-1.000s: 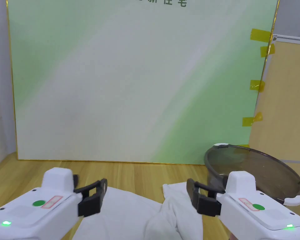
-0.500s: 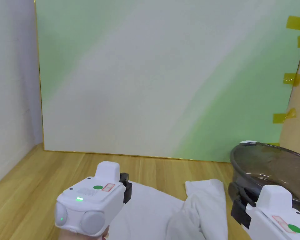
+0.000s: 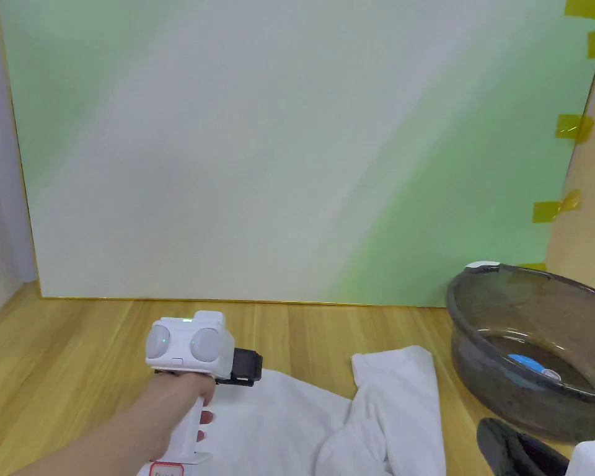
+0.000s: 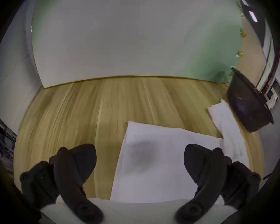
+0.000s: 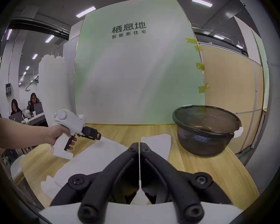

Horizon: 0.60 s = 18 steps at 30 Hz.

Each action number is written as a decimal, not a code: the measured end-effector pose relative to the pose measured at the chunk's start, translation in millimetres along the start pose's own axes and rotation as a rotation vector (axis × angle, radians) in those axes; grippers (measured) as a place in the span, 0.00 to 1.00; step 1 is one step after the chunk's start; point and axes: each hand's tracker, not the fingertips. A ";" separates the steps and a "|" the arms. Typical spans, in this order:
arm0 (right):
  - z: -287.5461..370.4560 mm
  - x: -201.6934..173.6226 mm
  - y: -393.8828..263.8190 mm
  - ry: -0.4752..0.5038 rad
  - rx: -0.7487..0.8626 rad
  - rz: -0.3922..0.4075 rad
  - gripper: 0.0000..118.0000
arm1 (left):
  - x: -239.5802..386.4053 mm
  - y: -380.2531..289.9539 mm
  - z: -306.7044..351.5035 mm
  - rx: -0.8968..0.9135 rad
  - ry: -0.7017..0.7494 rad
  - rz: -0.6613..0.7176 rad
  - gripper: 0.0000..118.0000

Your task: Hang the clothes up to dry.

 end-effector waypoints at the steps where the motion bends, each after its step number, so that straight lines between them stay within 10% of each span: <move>1: -2.3 1.9 -0.1 0.001 -0.006 0.002 0.00 | 4.0 1.9 -7.3 0.001 -0.009 0.008 0.91; 8: -25.5 11.5 1.4 -0.020 -0.023 0.001 0.00 | 26.8 4.2 -43.4 -0.056 0.014 -0.177 0.85; 10: -31.9 13.8 0.7 -0.028 -0.025 0.002 0.00 | 21.4 -2.3 -46.7 -0.052 0.012 -0.166 0.55; 13: -44.6 14.6 1.1 -0.024 -0.030 -0.011 0.00 | 21.9 -3.5 -43.7 -0.029 -0.023 -0.146 0.41; 15: -54.6 12.2 2.6 -0.011 -0.034 -0.020 0.00 | 23.8 -3.9 -41.0 -0.025 -0.085 -0.178 0.07; 18: -72.4 5.9 6.0 0.010 -0.047 -0.004 0.00 | 28.3 -13.7 -35.4 -0.015 -0.034 -0.166 0.03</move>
